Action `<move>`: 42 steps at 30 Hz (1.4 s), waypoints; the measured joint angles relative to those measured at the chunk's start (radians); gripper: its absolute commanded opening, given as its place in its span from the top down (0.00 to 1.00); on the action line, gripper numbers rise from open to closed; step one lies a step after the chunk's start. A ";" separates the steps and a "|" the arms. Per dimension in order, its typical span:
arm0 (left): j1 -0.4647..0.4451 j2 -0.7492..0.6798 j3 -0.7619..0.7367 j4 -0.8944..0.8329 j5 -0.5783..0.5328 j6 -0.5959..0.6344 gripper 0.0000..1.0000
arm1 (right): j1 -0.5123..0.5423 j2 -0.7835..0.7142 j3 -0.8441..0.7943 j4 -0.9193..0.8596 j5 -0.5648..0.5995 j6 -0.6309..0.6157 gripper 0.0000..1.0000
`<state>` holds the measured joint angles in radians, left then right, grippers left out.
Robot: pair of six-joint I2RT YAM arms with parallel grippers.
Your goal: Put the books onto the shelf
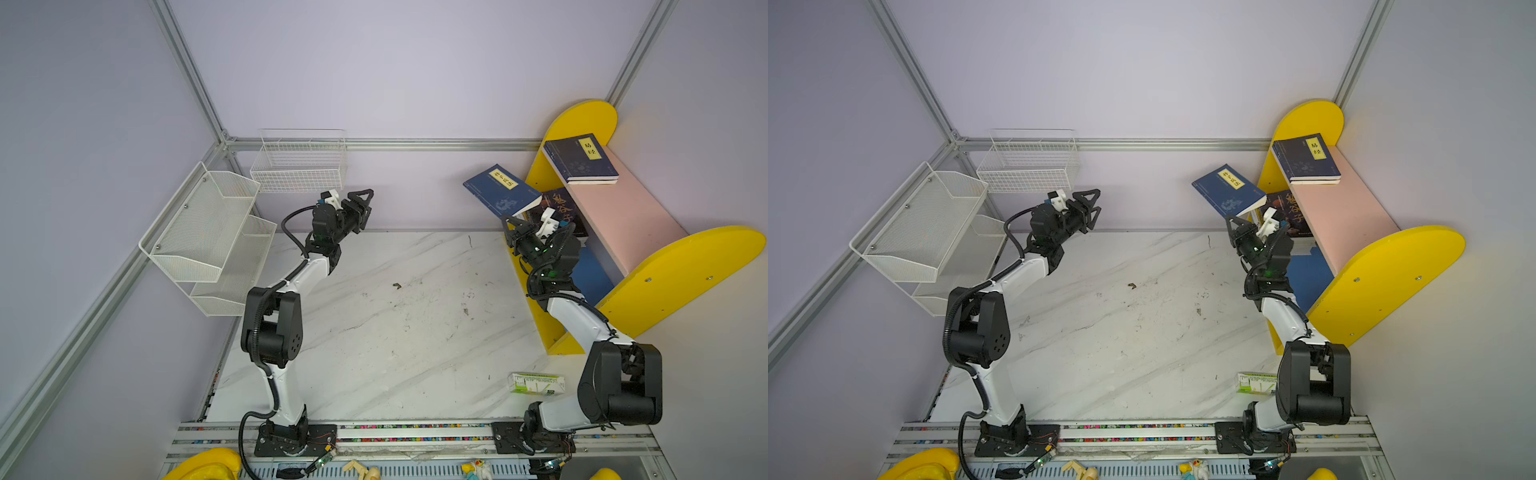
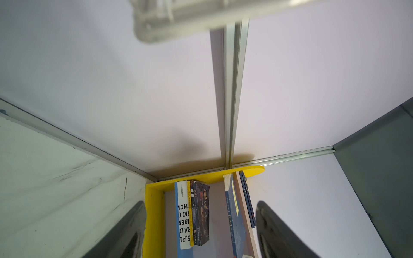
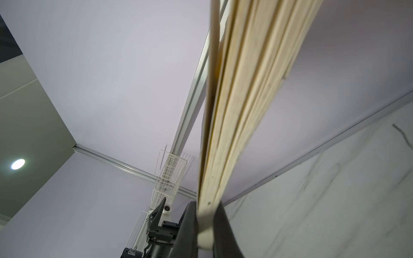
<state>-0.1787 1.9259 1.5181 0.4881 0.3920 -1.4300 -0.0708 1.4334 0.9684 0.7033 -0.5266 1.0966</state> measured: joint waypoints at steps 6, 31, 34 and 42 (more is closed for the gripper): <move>0.001 0.000 -0.006 -0.003 0.001 0.000 0.24 | -0.096 -0.014 -0.040 -0.027 0.011 -0.035 1.00; 0.002 0.000 -0.053 0.028 0.002 -0.043 0.24 | -0.175 0.084 -0.024 -0.037 0.285 -0.004 1.00; 0.003 0.002 -0.057 0.032 0.002 -0.053 0.24 | -0.175 0.105 0.013 -0.050 0.297 -0.007 1.00; 0.012 0.021 -0.057 0.055 0.003 -0.070 0.24 | -0.175 0.190 0.108 -0.094 0.332 -0.029 1.00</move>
<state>-0.1665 1.9465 1.4612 0.5430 0.3950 -1.4998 -0.2462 1.6238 1.0763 0.6094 -0.1944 1.0676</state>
